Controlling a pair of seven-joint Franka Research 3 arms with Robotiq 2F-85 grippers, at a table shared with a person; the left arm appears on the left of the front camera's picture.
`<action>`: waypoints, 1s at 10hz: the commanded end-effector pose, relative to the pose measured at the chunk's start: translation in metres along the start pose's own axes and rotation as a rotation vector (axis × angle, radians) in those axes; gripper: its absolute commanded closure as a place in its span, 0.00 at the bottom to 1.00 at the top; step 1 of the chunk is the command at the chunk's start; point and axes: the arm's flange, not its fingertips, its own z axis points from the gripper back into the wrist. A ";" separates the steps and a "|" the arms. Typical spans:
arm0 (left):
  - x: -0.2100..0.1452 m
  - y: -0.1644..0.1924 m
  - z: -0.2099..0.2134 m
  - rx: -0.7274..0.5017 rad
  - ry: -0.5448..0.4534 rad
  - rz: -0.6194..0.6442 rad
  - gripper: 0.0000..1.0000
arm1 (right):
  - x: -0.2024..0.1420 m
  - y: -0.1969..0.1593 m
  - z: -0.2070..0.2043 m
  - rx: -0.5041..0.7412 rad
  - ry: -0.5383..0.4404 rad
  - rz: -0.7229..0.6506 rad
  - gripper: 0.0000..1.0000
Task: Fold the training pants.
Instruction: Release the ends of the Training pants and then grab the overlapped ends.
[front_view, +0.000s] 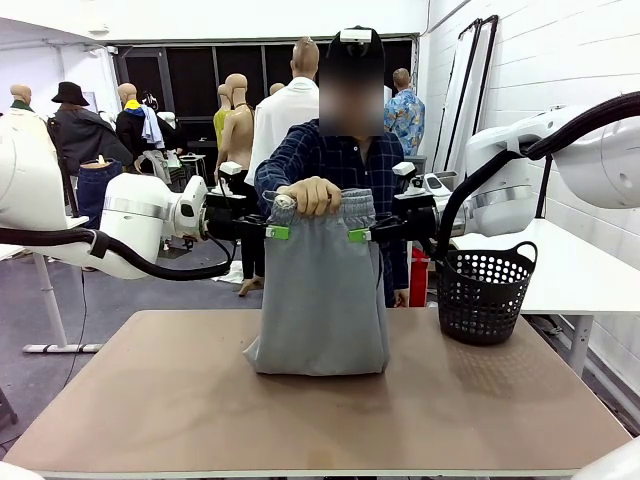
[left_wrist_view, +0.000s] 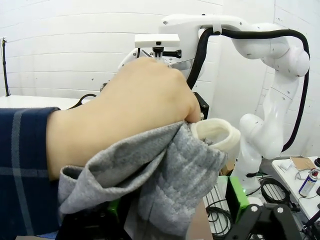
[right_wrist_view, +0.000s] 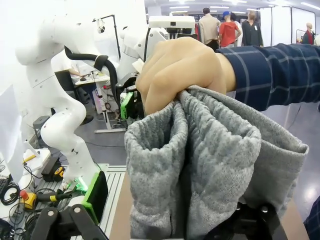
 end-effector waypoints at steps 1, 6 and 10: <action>0.002 0.000 0.004 0.013 0.003 -0.021 0.00 | 0.001 0.004 0.004 0.006 0.018 -0.014 0.00; 0.000 -0.019 0.019 0.066 0.009 -0.016 0.00 | 0.002 0.009 0.019 -0.025 0.019 -0.013 0.00; -0.008 -0.043 0.040 0.156 0.011 0.002 0.00 | -0.001 0.021 0.045 -0.089 0.017 -0.012 0.00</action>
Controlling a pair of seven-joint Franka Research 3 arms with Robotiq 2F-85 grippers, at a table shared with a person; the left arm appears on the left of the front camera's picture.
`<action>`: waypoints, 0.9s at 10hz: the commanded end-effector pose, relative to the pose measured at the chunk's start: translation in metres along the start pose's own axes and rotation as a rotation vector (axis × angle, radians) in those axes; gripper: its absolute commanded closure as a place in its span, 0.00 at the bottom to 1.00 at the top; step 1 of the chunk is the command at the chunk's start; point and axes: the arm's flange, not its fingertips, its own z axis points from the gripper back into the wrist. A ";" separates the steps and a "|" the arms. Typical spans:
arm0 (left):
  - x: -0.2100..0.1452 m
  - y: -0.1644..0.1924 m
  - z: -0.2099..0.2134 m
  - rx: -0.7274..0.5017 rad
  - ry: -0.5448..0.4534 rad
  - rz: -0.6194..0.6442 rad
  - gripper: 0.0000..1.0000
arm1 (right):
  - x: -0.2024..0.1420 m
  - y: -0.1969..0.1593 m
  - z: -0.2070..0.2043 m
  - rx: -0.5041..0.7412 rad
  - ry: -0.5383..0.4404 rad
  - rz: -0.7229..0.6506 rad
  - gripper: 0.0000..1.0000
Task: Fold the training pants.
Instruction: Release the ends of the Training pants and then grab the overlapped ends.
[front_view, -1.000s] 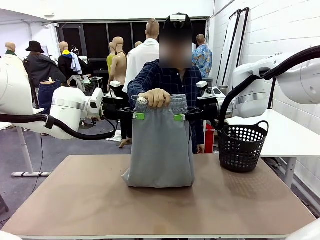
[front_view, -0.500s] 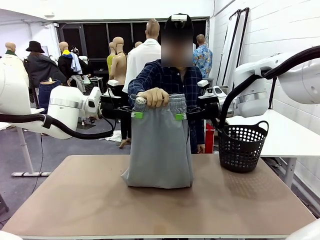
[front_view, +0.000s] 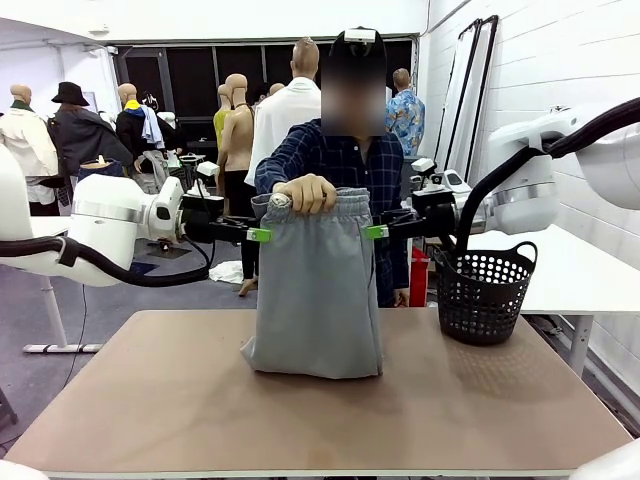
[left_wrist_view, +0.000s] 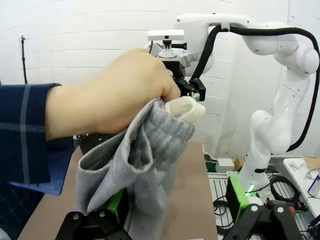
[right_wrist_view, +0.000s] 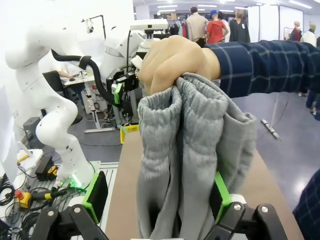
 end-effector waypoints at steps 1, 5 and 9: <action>-0.002 -0.012 0.009 0.066 -0.001 0.006 0.00 | -0.003 0.012 0.013 -0.033 0.007 -0.009 0.00; -0.004 -0.027 0.023 0.147 -0.021 -0.003 0.00 | -0.006 0.023 0.030 -0.100 -0.013 0.006 0.00; -0.001 -0.013 0.028 0.236 -0.041 -0.071 0.00 | -0.007 0.024 0.021 -0.143 -0.034 0.039 0.00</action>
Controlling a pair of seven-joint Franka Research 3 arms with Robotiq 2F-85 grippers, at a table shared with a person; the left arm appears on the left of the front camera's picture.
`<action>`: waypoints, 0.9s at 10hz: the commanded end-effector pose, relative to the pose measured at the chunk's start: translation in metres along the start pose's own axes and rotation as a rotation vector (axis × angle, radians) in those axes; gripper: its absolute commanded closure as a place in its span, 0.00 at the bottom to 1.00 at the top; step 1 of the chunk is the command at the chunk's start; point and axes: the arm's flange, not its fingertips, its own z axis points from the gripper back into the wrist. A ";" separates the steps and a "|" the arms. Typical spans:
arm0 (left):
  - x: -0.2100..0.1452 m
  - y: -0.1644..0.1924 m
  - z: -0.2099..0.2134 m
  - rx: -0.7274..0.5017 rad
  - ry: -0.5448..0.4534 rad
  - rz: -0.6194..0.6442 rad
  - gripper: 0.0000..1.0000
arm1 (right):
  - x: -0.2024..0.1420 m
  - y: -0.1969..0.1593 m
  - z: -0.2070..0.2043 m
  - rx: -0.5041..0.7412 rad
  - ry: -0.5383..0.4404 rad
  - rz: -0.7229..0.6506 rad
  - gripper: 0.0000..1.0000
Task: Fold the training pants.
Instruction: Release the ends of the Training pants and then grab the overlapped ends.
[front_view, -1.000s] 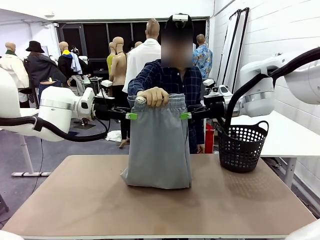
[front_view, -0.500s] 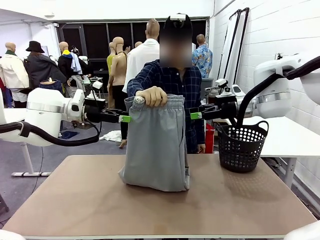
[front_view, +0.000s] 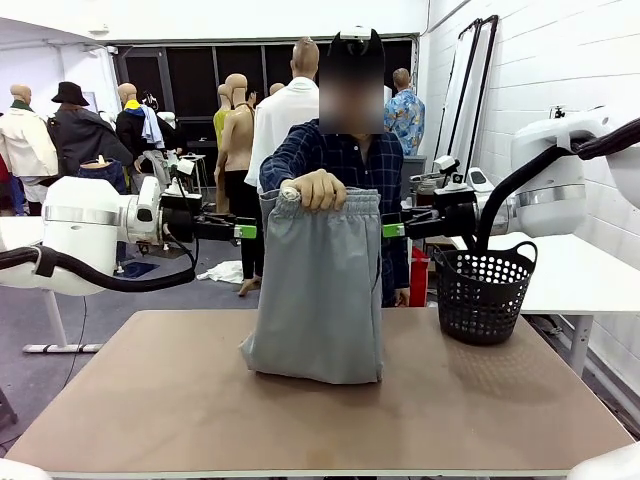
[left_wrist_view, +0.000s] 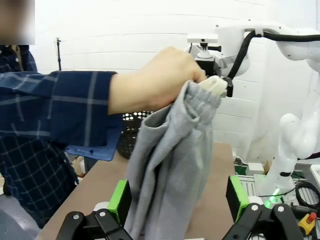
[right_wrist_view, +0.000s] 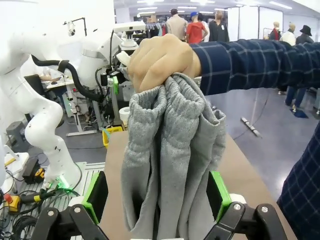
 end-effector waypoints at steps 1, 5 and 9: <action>-0.003 0.004 -0.003 0.055 -0.015 -0.066 0.00 | -0.007 0.007 -0.007 -0.039 -0.027 0.022 0.00; -0.004 0.012 -0.011 0.001 -0.047 -0.135 0.00 | -0.007 0.011 -0.012 -0.033 -0.043 0.011 0.00; -0.003 0.010 -0.020 -0.044 -0.049 -0.154 0.00 | -0.009 0.013 -0.017 -0.055 -0.057 0.003 0.00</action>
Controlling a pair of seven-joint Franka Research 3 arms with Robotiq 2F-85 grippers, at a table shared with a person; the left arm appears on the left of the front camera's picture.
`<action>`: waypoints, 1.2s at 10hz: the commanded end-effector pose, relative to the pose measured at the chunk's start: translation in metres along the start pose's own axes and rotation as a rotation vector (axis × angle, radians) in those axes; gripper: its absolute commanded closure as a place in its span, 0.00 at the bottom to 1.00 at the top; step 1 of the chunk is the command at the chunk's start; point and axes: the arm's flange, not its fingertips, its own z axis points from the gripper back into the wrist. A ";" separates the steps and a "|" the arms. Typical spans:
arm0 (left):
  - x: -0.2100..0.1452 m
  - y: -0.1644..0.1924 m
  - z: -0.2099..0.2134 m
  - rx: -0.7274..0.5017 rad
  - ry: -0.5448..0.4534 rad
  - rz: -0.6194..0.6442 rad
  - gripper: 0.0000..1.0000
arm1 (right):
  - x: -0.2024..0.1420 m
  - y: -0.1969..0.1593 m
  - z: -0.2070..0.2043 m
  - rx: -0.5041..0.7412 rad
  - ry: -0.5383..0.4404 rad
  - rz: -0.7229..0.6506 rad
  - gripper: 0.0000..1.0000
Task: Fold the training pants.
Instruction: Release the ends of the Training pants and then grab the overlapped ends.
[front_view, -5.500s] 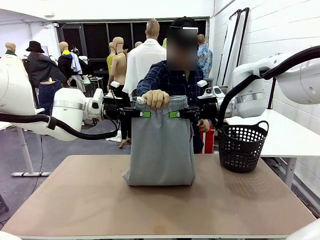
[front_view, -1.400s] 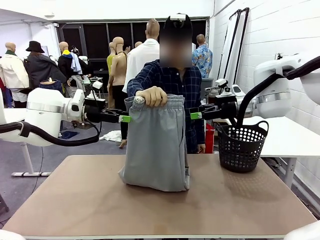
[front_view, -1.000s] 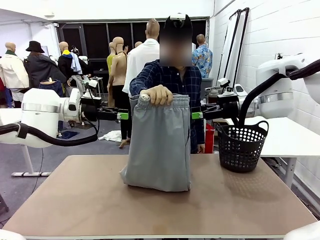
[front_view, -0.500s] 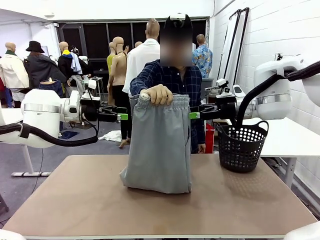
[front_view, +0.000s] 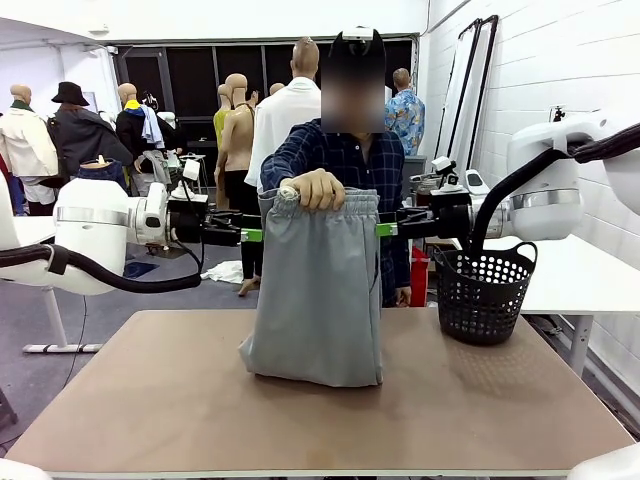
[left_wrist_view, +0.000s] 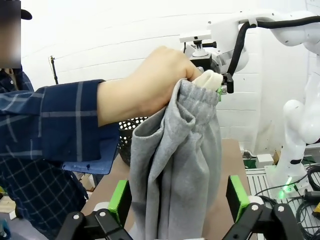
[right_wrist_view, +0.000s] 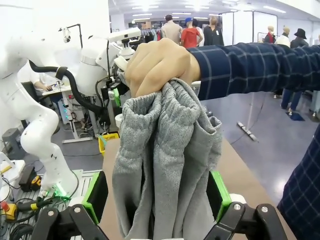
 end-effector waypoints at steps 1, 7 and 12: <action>0.000 0.003 -0.006 -0.021 -0.035 -0.026 0.00 | -0.007 0.006 -0.009 -0.046 -0.020 0.006 0.00; -0.001 0.003 -0.013 0.059 -0.015 -0.070 0.00 | -0.007 0.008 -0.017 -0.108 -0.019 0.016 0.00; -0.002 0.004 -0.021 0.074 -0.063 -0.082 0.00 | -0.007 0.006 -0.017 -0.123 -0.017 0.027 0.00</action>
